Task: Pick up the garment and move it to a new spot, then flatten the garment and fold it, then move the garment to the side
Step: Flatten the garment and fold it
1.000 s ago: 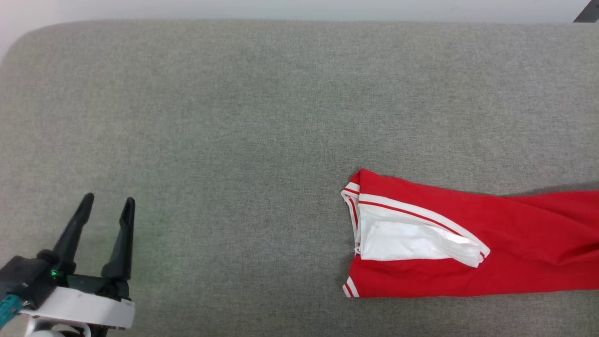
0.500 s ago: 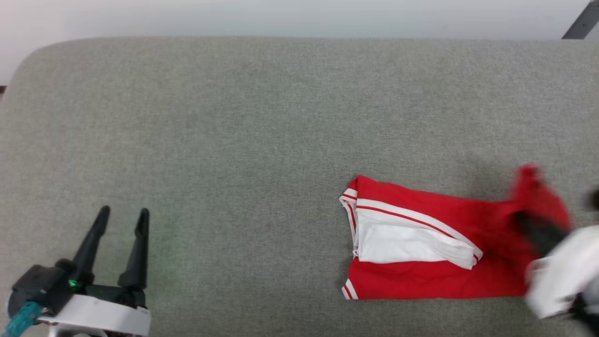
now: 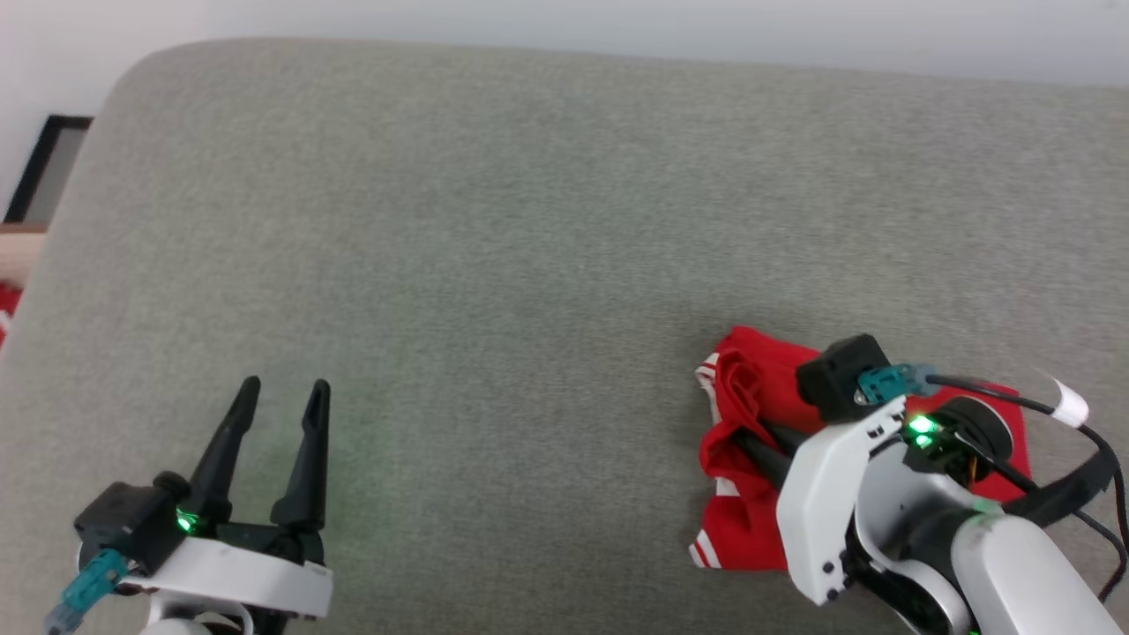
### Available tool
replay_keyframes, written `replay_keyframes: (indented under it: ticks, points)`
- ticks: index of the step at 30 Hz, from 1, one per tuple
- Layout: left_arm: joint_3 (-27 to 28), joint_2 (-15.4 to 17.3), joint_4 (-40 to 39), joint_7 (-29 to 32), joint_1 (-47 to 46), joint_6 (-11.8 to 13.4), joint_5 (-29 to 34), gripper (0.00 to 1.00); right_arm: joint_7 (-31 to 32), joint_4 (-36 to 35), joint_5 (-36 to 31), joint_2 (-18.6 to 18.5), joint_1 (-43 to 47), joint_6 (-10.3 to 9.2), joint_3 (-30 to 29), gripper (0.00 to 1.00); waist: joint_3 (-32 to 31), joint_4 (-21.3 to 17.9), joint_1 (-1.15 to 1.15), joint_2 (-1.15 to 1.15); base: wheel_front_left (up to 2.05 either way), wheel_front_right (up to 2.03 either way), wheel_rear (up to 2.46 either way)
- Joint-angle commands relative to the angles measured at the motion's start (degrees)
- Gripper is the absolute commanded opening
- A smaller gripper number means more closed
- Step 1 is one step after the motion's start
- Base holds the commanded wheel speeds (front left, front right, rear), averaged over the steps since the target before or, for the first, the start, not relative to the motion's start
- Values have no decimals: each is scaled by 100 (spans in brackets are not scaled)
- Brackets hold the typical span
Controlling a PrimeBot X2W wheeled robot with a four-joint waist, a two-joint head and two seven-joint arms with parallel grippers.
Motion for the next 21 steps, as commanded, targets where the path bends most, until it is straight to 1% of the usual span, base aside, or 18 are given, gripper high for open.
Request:
replay_keyframes:
  ticks: [1,8,11,12,13,14,18,20,21]
  points:
    - [-28,-43,22,6,-73,13,-31,100,-111,202,-73,10,-144,-9,37,0,85,157,0,0,0,0,0]
    - [-61,-89,99,5,-166,13,-77,100,-619,1187,-164,23,-363,-9,261,0,126,257,0,0,0,0,0]
    - [-17,-73,108,5,-157,13,-93,100,-844,1443,-113,79,-418,-9,335,0,90,224,0,0,0,0,0]
    - [4,-64,109,6,-145,13,-94,100,-929,1488,-100,97,-446,-9,357,42,72,195,0,0,0,0,0]
    - [15,-49,102,5,-130,12,-83,100,-1037,1524,-104,109,-481,-9,356,75,47,160,0,0,0,0,0]
    - [22,-36,102,5,-110,13,-70,100,-1127,1557,-86,132,-496,-9,312,100,18,123,0,0,0,0,0]
    - [47,6,77,6,-40,13,-29,100,-1330,1604,63,171,-535,-10,264,100,-107,-52,0,0,0,0,0]
    - [55,23,70,6,-18,13,-7,100,-1361,1597,103,146,-551,-10,283,100,-145,-101,0,0,0,0,0]
    - [75,41,58,6,36,12,14,100,-1439,1557,232,77,-573,-10,308,100,-226,-207,0,0,0,0,0]
